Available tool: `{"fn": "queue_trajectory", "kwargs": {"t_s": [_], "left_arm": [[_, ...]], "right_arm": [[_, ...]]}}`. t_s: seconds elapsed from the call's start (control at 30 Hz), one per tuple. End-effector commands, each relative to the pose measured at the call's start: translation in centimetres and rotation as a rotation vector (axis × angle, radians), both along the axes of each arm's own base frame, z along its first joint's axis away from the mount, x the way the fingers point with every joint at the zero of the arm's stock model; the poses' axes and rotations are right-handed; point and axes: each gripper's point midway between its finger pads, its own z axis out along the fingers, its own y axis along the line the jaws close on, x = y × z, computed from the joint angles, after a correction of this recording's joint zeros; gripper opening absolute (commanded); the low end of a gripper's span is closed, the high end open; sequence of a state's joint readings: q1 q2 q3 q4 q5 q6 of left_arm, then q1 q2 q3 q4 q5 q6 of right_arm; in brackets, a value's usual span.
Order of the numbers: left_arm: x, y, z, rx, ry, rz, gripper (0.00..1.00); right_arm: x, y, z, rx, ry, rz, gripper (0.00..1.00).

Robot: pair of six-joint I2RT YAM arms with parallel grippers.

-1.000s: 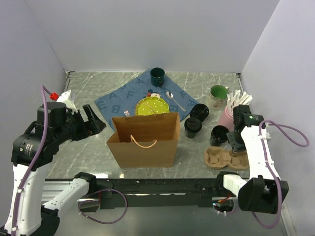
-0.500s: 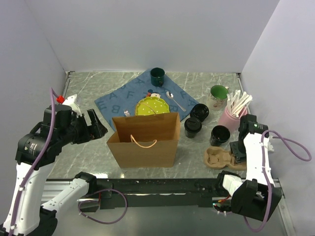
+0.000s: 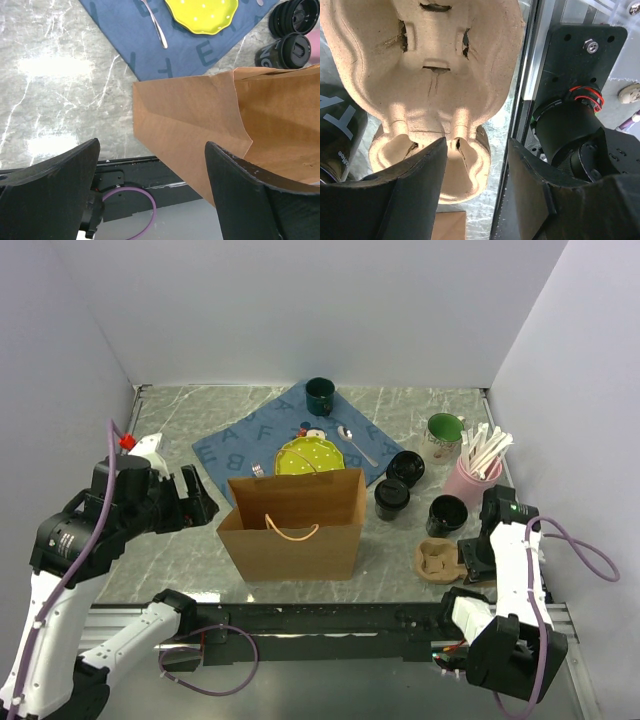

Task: Pack the takeout coffee

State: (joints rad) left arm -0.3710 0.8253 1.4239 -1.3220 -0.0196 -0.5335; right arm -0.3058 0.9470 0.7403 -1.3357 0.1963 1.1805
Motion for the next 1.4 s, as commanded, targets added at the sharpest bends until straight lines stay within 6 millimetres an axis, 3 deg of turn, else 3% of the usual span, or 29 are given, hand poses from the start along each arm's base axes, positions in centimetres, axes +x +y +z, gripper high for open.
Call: {"fn": "queue_trajectory", "kwargs": {"t_s": [0.0, 0.27, 1.37], "left_arm": [[0.6, 0.3, 0.6, 0.038, -0.037, -0.004, 0.93], [1.1, 0.4, 0.9, 0.074, -0.053, -0.011, 0.93], [2.0, 0.9, 1.0, 0.159, -0.072, -0.007, 0.96]], "right_arm": [[1.0, -0.7, 1.3, -0.031, -0.030, -0.040, 0.60], [2.0, -1.3, 2.6, -0.033, 0.023, -0.061, 0.61], [4.2, -0.5, -0.6, 0.024, 0.045, -0.096, 0.63]]}}
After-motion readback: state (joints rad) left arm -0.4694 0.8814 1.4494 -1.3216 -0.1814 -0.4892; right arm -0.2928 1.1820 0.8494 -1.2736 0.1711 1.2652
